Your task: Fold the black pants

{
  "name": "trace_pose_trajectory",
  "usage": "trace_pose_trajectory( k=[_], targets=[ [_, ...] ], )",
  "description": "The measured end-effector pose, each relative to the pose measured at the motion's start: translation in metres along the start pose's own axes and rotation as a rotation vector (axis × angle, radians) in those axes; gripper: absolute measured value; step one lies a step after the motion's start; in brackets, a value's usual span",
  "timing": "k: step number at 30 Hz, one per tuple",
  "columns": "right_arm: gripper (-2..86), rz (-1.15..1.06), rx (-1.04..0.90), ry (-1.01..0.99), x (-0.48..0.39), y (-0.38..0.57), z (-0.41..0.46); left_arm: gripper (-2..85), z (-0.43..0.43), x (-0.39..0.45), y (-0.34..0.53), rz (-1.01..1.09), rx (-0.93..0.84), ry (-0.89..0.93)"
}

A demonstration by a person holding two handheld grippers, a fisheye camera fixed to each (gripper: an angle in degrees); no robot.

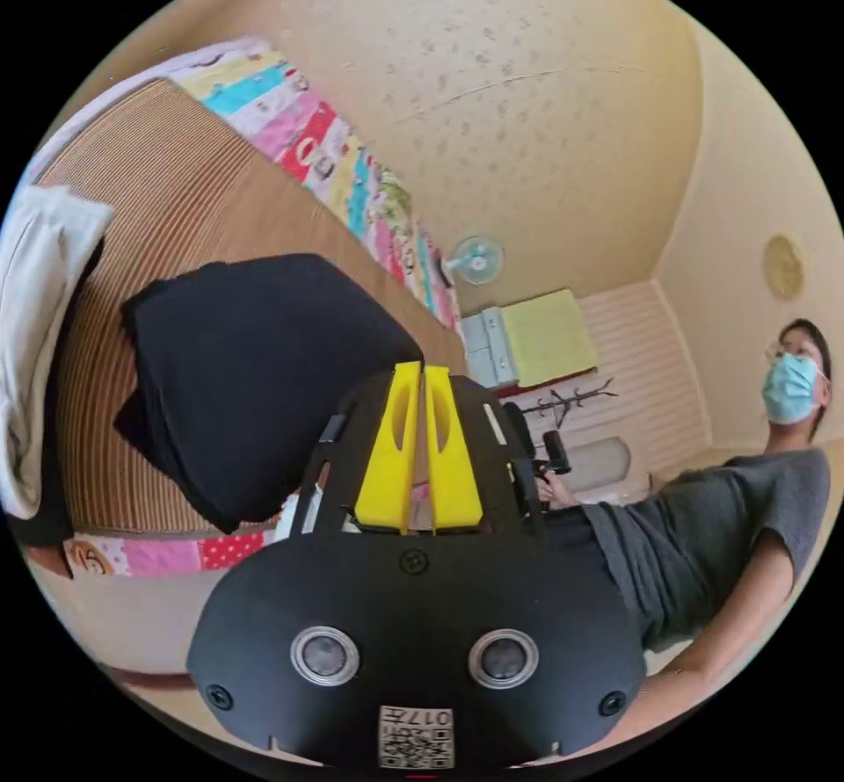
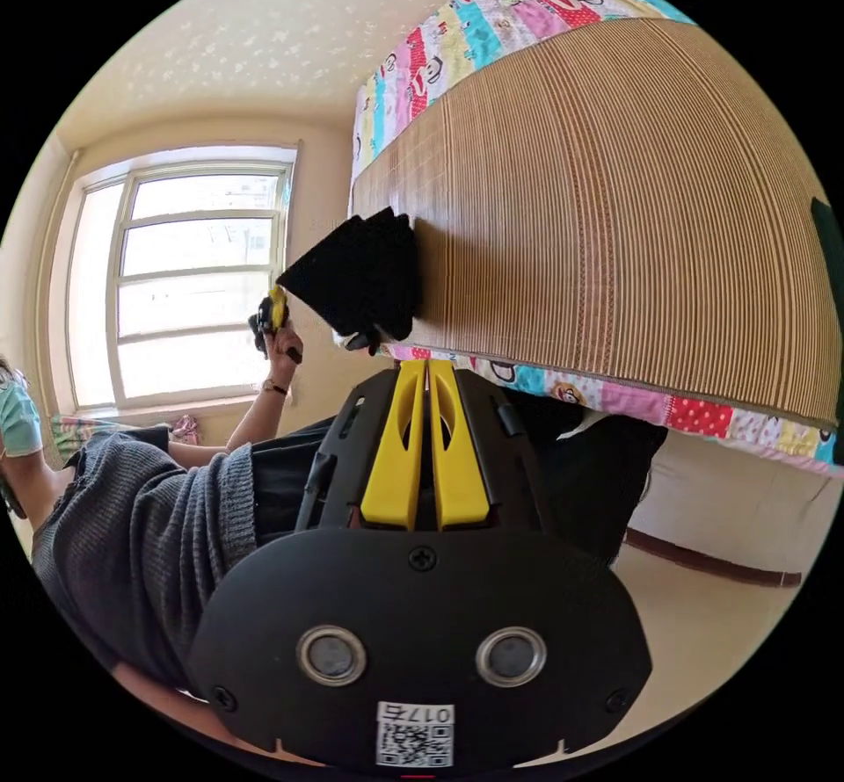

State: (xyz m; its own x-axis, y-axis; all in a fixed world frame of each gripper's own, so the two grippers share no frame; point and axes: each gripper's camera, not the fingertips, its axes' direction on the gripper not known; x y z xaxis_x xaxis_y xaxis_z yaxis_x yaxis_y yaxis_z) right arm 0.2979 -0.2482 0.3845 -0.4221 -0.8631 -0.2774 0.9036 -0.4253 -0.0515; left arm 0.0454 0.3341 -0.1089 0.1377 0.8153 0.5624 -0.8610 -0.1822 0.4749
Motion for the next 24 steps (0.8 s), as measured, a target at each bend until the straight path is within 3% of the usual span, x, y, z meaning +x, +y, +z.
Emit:
trace_pose_trajectory(
  k=[3,5,10,16,19,24],
  targets=[
    [0.8,-0.055,-0.004,-0.054,0.003,-0.014,-0.012,-0.9,-0.016,0.069,0.001,0.237,0.212,0.282],
    [1.0,-0.085,0.005,-0.086,0.009,-0.022,-0.026,-0.8,-0.014,0.096,0.0,0.29,0.238,0.278],
    [3.4,-0.112,0.064,-0.19,0.033,-0.026,-0.064,-0.9,0.021,0.15,0.012,0.381,0.067,0.249],
    [13.3,-0.042,0.149,-0.463,0.092,-0.048,-0.1,-0.9,0.142,0.262,0.022,0.62,-0.288,0.27],
    [17.4,-0.058,0.046,-0.527,0.101,-0.078,-0.108,-0.8,0.206,0.29,0.041,0.658,-0.442,0.276],
    [23.0,-0.069,-0.348,-0.531,0.11,-0.133,-0.067,-0.9,0.275,0.282,0.074,0.511,-0.542,0.272]
  ],
)
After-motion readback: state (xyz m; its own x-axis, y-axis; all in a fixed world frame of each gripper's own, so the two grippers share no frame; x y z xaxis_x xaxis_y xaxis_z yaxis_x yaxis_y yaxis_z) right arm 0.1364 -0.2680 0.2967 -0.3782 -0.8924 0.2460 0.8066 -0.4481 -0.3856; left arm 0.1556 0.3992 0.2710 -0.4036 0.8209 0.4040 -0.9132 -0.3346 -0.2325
